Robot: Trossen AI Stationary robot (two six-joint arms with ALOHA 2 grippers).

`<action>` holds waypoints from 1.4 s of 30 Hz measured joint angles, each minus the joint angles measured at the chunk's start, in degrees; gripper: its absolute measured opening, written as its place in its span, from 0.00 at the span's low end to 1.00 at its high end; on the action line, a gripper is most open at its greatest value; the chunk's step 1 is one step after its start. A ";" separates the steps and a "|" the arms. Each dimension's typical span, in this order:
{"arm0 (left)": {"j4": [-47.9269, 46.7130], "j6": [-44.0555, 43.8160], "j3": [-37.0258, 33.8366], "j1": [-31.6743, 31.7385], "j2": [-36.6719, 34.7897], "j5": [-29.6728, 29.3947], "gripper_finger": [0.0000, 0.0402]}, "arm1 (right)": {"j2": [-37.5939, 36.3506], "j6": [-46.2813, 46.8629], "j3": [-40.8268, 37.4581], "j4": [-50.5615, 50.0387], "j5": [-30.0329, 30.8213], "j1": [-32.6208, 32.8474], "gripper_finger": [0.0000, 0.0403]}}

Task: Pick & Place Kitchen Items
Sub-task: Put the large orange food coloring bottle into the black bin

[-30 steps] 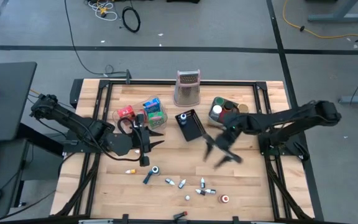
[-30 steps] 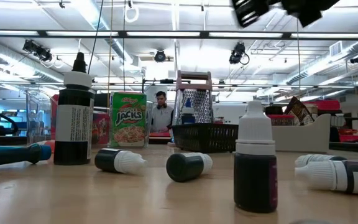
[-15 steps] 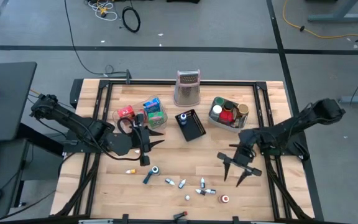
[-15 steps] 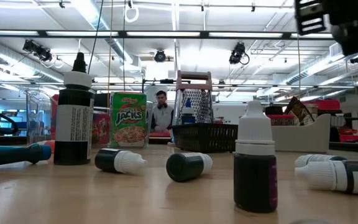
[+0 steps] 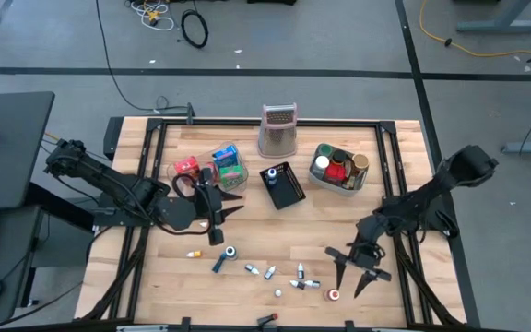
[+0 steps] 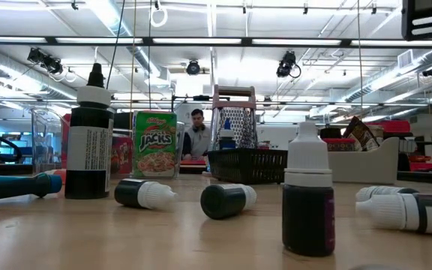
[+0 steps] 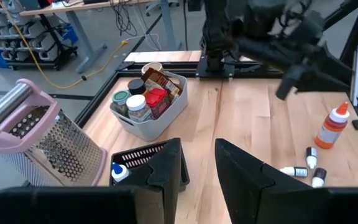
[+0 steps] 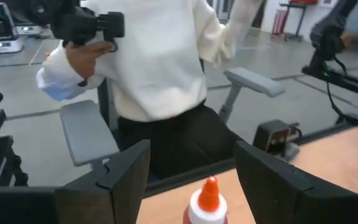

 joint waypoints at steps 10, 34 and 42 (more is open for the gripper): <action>0.03 -1.09 0.00 0.00 0.00 -0.64 0.27 | 15.53 1.33 2.85 13.32 -0.39 0.69 0.60; 0.05 2.44 0.00 0.00 0.00 -0.64 0.27 | 25.53 7.29 7.08 14.46 1.09 0.69 0.28; 0.05 2.56 0.00 0.00 0.00 -0.63 0.27 | 24.95 10.63 7.06 20.09 3.04 0.09 0.28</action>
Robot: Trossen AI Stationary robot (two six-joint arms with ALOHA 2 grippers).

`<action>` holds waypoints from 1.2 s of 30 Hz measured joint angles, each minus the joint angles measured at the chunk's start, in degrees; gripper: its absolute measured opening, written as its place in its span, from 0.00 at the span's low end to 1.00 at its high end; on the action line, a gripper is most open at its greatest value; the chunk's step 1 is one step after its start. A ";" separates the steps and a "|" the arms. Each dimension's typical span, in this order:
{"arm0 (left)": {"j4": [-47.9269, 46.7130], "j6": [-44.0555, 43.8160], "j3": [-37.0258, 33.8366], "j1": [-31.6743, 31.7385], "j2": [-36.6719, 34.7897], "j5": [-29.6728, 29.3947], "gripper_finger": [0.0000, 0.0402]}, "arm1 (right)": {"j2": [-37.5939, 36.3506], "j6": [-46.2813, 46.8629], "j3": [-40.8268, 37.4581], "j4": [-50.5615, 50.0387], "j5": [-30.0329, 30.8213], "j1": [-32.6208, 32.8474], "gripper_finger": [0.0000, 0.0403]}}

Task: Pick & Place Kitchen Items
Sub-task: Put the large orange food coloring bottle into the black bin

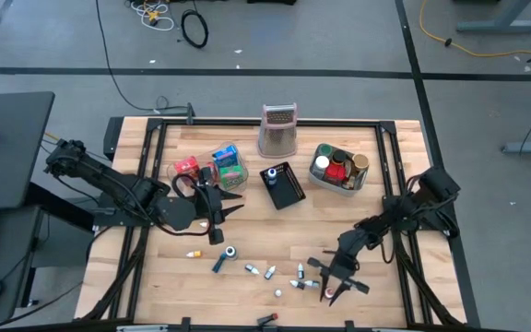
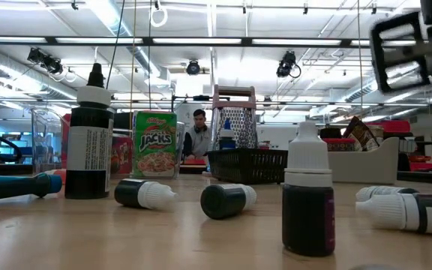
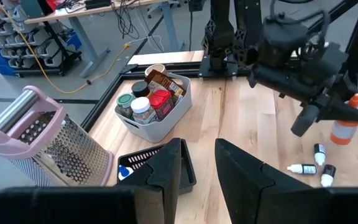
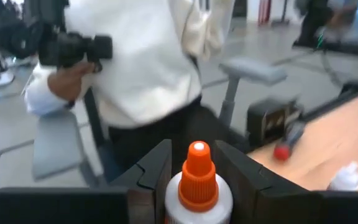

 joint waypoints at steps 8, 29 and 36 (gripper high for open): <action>0.00 0.01 0.00 0.00 0.00 0.00 0.27 | -8.47 0.18 0.00 2.79 8.52 -3.91 0.28; -0.02 0.26 0.00 -0.01 0.00 0.16 0.27 | -15.75 1.63 0.00 0.18 67.23 -25.76 0.29; 0.09 0.26 0.00 0.00 0.00 0.27 0.27 | -6.67 7.22 1.20 0.18 65.06 -31.21 0.28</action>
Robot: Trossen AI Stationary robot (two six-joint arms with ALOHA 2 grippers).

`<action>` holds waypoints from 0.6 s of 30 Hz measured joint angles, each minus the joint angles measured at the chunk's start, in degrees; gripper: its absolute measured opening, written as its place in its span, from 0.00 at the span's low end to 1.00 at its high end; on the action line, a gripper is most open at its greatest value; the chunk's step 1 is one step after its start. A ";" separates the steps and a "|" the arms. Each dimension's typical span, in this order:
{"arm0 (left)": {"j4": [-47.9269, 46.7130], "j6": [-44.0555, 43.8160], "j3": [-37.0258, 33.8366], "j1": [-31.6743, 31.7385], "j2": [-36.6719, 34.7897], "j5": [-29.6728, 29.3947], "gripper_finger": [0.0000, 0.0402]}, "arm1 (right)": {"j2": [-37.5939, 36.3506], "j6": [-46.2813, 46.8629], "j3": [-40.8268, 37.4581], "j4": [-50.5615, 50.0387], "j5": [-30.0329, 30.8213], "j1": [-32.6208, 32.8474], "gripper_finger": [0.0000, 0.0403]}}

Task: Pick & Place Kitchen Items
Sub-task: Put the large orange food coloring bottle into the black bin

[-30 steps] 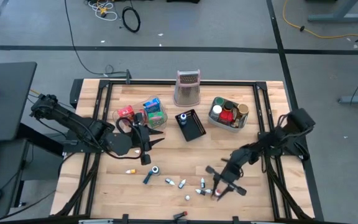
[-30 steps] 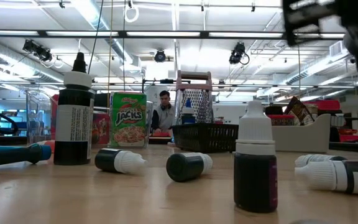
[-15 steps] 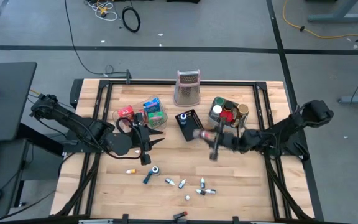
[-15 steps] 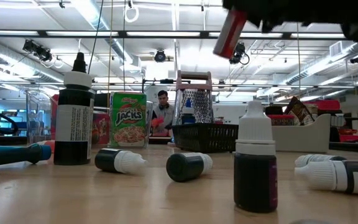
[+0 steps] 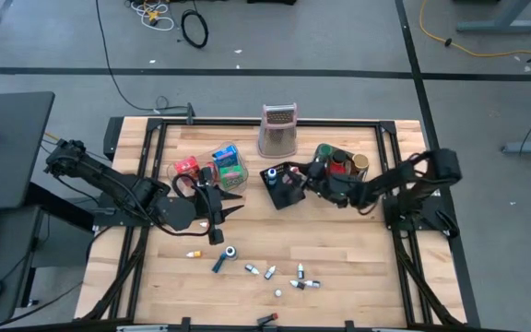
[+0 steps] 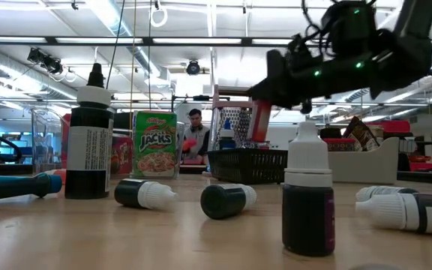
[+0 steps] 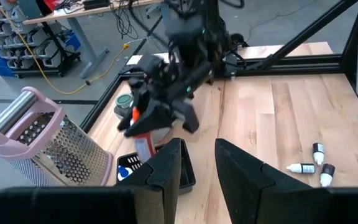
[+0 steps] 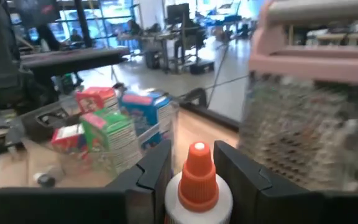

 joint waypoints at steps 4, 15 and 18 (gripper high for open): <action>0.07 0.00 0.00 -0.02 0.00 0.00 0.27 | 5.28 0.39 4.36 -1.38 -3.07 -1.13 0.29; 0.10 -0.02 0.00 0.00 0.00 0.00 0.27 | 9.23 2.81 13.34 -18.92 9.80 -1.59 0.28; 0.09 -0.02 0.00 0.00 0.00 0.00 0.27 | 9.23 4.92 13.40 -21.24 10.19 -2.59 0.28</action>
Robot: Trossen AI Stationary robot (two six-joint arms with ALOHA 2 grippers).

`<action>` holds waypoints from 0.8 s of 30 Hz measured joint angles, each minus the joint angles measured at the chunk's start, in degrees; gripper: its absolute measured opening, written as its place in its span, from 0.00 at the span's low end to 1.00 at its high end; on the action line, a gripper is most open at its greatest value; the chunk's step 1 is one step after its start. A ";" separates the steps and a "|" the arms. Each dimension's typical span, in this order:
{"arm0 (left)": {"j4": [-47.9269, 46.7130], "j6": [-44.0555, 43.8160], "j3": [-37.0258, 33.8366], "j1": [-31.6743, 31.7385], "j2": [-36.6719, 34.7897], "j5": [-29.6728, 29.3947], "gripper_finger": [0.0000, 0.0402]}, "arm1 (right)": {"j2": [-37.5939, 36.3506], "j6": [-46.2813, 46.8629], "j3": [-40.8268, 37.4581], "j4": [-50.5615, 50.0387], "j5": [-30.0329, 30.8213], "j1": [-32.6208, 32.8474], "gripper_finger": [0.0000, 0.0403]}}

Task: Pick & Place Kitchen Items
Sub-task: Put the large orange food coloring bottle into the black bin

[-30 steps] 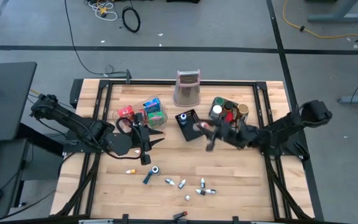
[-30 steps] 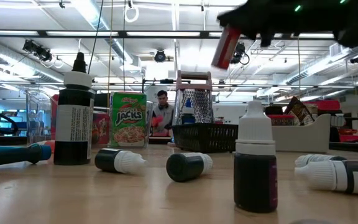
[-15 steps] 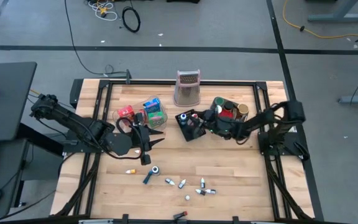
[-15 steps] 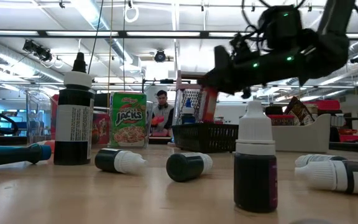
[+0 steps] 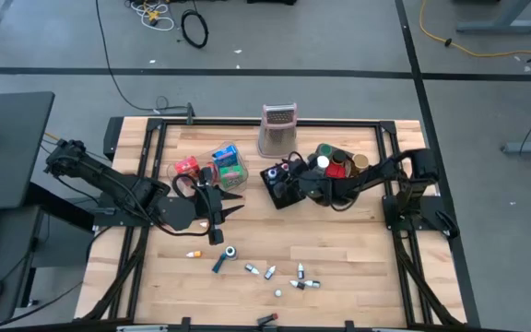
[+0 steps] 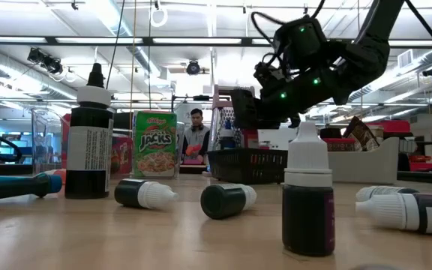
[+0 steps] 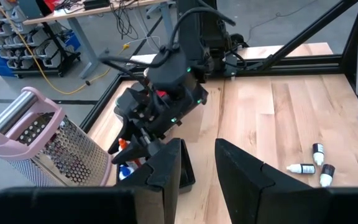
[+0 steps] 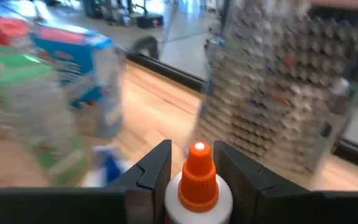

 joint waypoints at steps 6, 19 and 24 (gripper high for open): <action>0.00 0.00 0.00 0.00 0.00 0.00 0.27 | 0.00 1.13 0.00 -2.16 -1.88 -2.79 0.28; -0.02 -0.02 0.00 -0.01 0.00 0.00 0.27 | 0.00 3.34 0.00 -2.33 -6.81 -4.95 0.29; 0.15 2.17 0.00 0.00 0.00 -0.22 0.27 | 0.00 5.25 -0.02 -2.33 -8.01 -5.92 0.31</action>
